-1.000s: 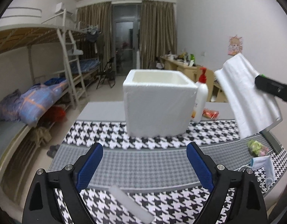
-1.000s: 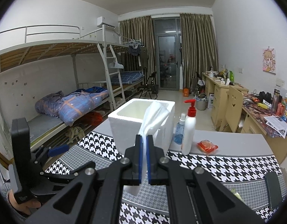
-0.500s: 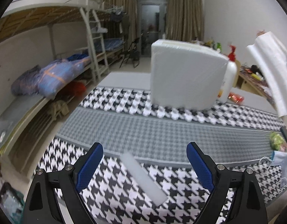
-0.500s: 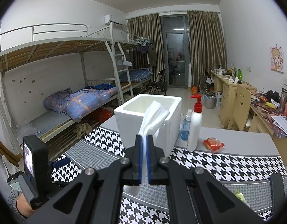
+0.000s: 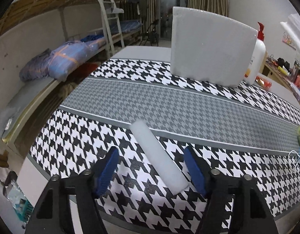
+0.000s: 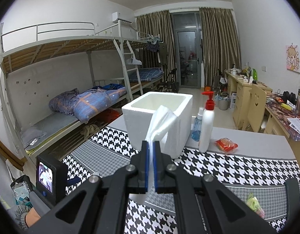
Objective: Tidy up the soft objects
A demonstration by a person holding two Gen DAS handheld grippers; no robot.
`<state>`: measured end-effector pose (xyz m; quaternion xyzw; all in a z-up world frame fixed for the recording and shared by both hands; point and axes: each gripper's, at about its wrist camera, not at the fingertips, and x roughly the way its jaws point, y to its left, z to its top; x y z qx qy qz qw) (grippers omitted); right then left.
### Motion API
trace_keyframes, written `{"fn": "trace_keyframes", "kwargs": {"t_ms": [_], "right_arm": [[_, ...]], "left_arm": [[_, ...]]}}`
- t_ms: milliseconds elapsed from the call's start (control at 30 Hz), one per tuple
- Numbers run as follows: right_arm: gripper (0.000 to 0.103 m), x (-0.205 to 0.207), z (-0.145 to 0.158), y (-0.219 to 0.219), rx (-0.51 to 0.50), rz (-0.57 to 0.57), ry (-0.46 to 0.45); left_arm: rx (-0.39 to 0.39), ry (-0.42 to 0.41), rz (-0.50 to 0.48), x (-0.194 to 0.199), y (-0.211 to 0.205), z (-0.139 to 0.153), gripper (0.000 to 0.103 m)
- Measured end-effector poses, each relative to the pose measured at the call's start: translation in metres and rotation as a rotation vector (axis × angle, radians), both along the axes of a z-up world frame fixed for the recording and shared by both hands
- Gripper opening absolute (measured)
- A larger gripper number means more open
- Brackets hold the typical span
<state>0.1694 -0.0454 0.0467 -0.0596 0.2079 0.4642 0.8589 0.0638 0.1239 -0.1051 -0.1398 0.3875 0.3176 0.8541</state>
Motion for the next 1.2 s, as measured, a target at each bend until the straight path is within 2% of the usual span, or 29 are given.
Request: {"fn": "trace_keyframes", "kwargs": {"t_ms": [167,500,533,567,667,800,867,967,1200], "right_arm": [[0.006,-0.001,-0.001,-0.002,0.002,0.002,-0.001],[0.006,0.001,-0.004,-0.005,0.000,-0.009,0.004],[0.006,0.002,-0.004,-0.006,0.000,-0.011,0.003],[0.006,0.001,-0.004,-0.006,0.000,-0.012,0.003],[0.006,0.001,-0.003,-0.008,0.002,-0.012,0.000],[0.006,0.001,-0.002,-0.008,0.005,-0.009,-0.002],[0.006,0.002,-0.002,-0.008,0.005,-0.009,0.000],[0.006,0.002,-0.001,-0.008,0.004,-0.012,-0.002],[0.006,0.004,0.003,-0.011,0.009,-0.032,-0.013]], "left_arm": [[-0.052,0.017,-0.018,0.006,-0.002,-0.009,0.056],[-0.054,0.008,0.003,0.007,0.002,-0.014,0.052],[-0.065,0.000,0.003,0.009,0.003,-0.013,0.046],[-0.063,0.000,0.002,0.010,0.004,-0.012,0.032],[-0.013,0.003,-0.011,0.010,0.001,-0.014,0.027],[-0.038,-0.014,-0.021,0.006,0.006,-0.011,0.021],[-0.030,-0.023,-0.033,0.005,0.006,-0.009,0.014],[-0.065,-0.050,-0.084,0.006,0.008,-0.002,0.012],[0.023,-0.117,-0.168,0.011,-0.001,0.034,0.012]]}}
